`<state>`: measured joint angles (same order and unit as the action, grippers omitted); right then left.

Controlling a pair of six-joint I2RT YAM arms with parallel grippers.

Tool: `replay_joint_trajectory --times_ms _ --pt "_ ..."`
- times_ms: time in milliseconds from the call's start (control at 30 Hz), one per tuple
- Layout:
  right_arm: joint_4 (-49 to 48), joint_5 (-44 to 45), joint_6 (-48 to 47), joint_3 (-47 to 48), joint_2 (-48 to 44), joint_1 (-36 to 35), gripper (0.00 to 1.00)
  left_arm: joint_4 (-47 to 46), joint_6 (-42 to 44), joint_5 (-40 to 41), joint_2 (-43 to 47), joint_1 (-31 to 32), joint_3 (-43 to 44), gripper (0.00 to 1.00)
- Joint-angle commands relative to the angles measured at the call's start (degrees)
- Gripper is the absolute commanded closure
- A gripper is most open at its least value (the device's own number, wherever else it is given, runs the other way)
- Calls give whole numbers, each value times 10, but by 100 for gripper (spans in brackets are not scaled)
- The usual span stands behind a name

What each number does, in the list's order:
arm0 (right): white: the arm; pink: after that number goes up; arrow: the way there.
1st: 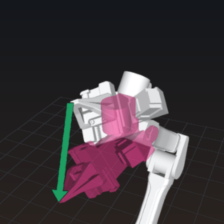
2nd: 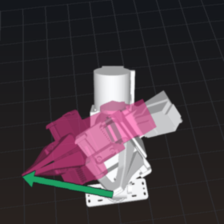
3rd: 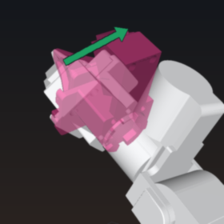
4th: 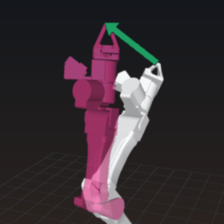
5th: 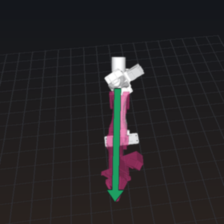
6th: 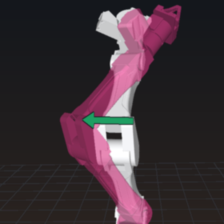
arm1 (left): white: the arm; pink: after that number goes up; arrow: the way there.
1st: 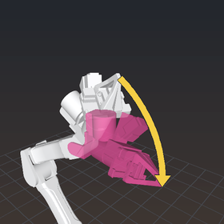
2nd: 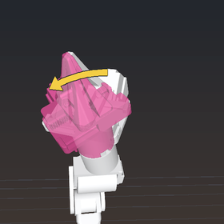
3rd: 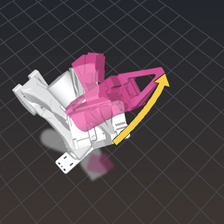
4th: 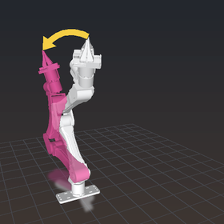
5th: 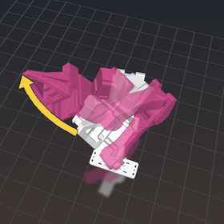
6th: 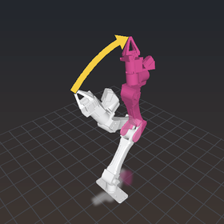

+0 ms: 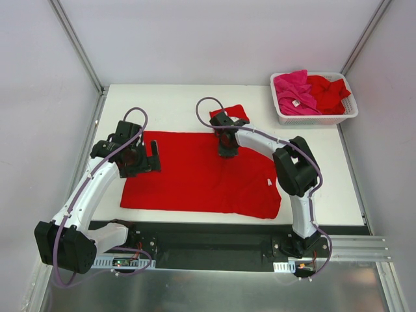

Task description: Fold and stack the t-shirts

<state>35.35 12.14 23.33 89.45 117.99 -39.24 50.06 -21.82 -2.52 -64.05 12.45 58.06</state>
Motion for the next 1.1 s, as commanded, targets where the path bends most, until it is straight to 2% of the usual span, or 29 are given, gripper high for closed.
replay_joint_trajectory --times_ms 0,367,467,600,700,833,1067 --pt "9 1 -7 20 -4 0 86 10 7 -2 2 8 5 1" --pt "13 -6 -11 21 5 -1 78 10 8 -1 0 10 4 1" --pt "13 -5 -11 20 7 -3 80 10 9 0 0 10 3 1" --pt "13 -8 -13 20 11 -3 87 10 9 -1 1 10 3 1" --pt "13 -8 -14 20 12 -2 88 9 10 -1 1 10 3 1" --pt "13 -8 -14 21 13 -2 99 10 10 0 -1 10 4 1" --pt "21 -4 -21 50 9 -7 99 7 12 0 -2 9 4 1"
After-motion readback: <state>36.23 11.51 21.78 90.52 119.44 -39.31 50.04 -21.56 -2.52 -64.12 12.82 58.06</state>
